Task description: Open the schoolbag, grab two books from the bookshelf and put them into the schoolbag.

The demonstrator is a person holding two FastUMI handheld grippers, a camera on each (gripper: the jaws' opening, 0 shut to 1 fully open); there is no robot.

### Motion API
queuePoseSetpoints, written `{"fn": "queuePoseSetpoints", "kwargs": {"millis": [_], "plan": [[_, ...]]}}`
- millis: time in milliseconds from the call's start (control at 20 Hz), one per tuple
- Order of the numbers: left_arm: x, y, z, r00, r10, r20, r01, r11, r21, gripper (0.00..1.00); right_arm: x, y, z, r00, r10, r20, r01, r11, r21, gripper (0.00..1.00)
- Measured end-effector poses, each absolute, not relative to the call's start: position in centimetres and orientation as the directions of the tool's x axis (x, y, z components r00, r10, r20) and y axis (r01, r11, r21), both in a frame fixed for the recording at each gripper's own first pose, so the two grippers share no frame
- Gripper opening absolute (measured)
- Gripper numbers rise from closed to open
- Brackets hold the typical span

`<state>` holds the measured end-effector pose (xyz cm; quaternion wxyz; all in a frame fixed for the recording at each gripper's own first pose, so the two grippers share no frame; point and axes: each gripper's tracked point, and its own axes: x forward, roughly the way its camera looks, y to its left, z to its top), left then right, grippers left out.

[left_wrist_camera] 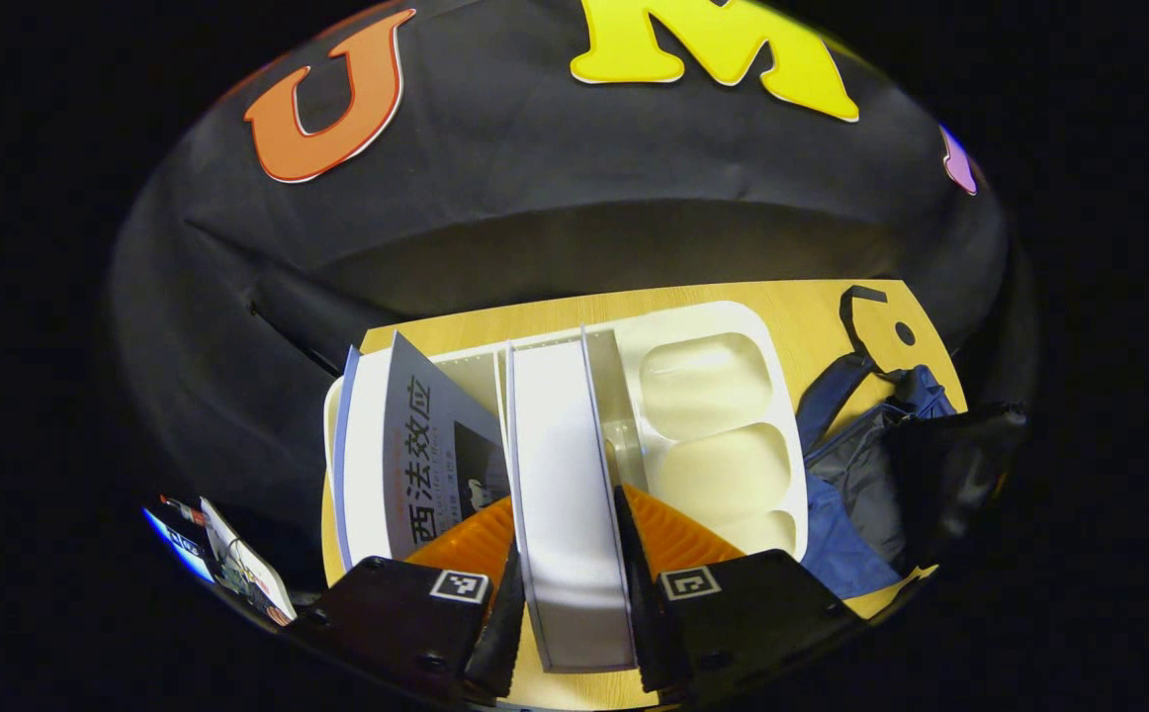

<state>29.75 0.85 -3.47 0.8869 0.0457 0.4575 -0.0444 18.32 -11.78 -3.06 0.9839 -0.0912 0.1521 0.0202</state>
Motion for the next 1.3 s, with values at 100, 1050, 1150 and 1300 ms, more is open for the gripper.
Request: {"fn": "queuePoseSetpoints", "kwargs": {"millis": [100,1050,1150,1300], "plan": [[28.6,0.6,-3.2,0.574,-0.042,-0.818,0.111,0.993,0.028,0.47,18.2,-12.1,-3.1,0.955,0.007,-0.297,-0.061,0.983,-0.174,0.04],[13.2,3.3,0.4,0.673,-0.114,-0.731,0.106,0.993,-0.057,0.44,16.4,-10.9,-4.9,0.946,0.047,-0.319,-0.079,0.993,-0.090,0.04],[11.5,2.4,0.5,0.674,-0.160,-0.721,0.120,0.987,-0.107,0.44,16.4,-10.6,-5.2,0.943,0.048,-0.330,-0.083,0.992,-0.095,0.04],[9.6,1.0,0.3,0.669,-0.227,-0.708,0.147,0.974,-0.173,0.44,16.4,-10.3,-5.4,0.937,0.046,-0.346,-0.079,0.994,-0.079,0.04]]}}
